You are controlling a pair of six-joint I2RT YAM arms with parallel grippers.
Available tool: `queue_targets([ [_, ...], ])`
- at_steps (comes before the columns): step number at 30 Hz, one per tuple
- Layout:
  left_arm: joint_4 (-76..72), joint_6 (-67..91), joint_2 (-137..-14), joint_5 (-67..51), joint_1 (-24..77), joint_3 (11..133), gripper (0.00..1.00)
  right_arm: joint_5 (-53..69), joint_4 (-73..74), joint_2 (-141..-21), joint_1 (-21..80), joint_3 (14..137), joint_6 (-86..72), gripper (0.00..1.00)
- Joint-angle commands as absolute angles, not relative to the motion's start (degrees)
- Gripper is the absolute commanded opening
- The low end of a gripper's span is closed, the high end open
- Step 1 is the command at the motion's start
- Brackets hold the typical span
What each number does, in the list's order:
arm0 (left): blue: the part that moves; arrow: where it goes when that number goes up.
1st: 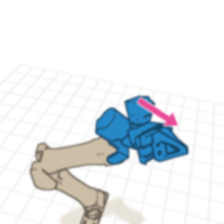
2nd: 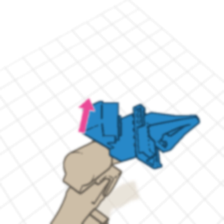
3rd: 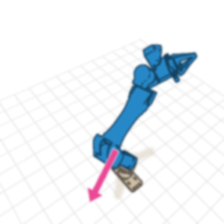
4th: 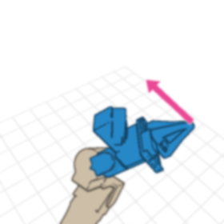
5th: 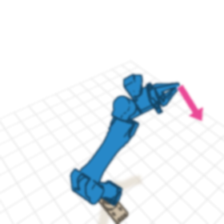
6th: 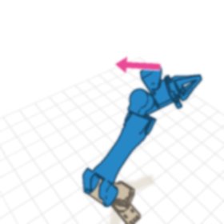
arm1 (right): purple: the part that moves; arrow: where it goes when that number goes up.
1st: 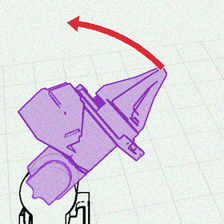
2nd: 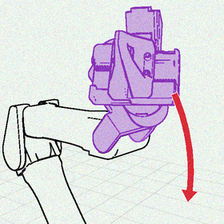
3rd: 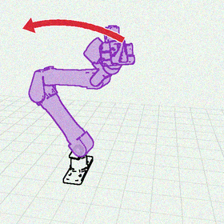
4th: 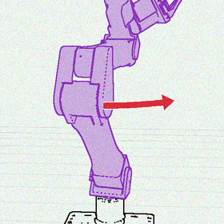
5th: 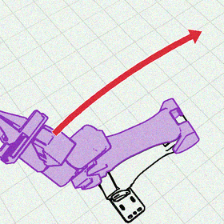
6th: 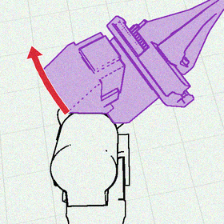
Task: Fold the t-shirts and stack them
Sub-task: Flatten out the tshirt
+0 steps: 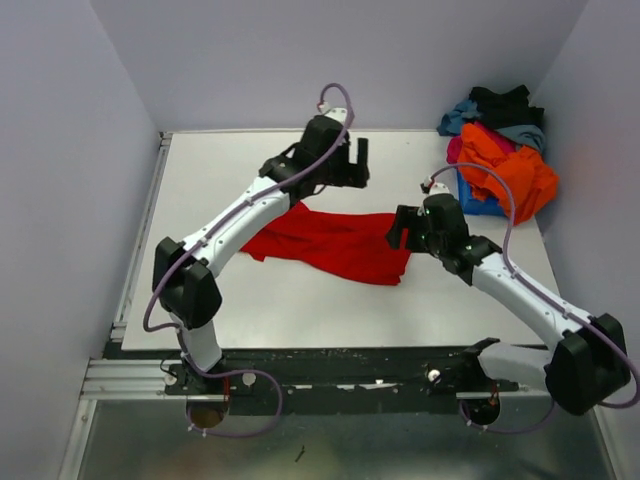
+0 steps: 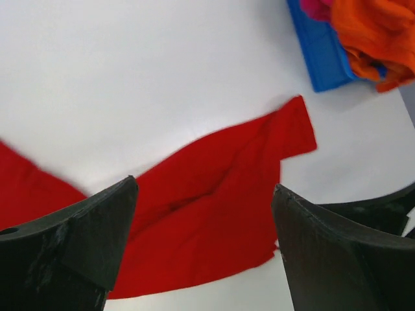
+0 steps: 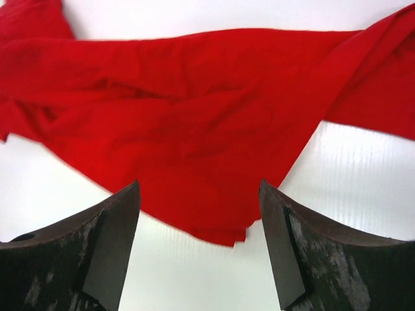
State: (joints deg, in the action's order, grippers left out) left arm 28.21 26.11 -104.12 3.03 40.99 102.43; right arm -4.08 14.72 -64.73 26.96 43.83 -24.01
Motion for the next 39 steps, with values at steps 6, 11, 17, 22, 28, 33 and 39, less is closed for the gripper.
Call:
queue_targets([
  [6, 23.1, 24.2, -92.3, 12.6, 24.9, 85.9, 0.96, -14.3, 22.3, -80.7, 19.1, 56.9, -31.1, 0.73],
  [11, 20.6, 25.7, -94.9, 13.5, 20.8, 81.7, 0.95, -15.8, 23.7, -87.3, 13.5, 60.8, -34.9, 0.72],
  [17, 16.7, 26.9, -95.5, 12.8, 19.6, 76.5, 0.94, -12.7, 21.9, -95.2, 10.7, 65.2, -36.8, 0.73],
  [22, 16.4, 27.5, -96.5, 13.9, 19.3, 73.9, 0.95, -12.5, 21.2, -99.9, 10.6, 67.1, -37.6, 0.72],
  [28, 18.6, 28.4, -99.2, 14.4, 18.8, 74.0, 0.94, -10.4, 18.9, -101.7, 10.5, 65.0, -38.7, 0.53],
  [33, 19.8, 29.2, -99.2, 16.5, 18.1, 71.7, 0.94, -6.8, 16.7, -101.3, 10.6, 63.5, -37.4, 0.01],
  [39, 19.4, 28.7, -102.7, 12.7, 16.7, 70.9, 0.84, -9.1, 15.3, -96.4, 10.6, 60.5, -36.8, 0.01],
])
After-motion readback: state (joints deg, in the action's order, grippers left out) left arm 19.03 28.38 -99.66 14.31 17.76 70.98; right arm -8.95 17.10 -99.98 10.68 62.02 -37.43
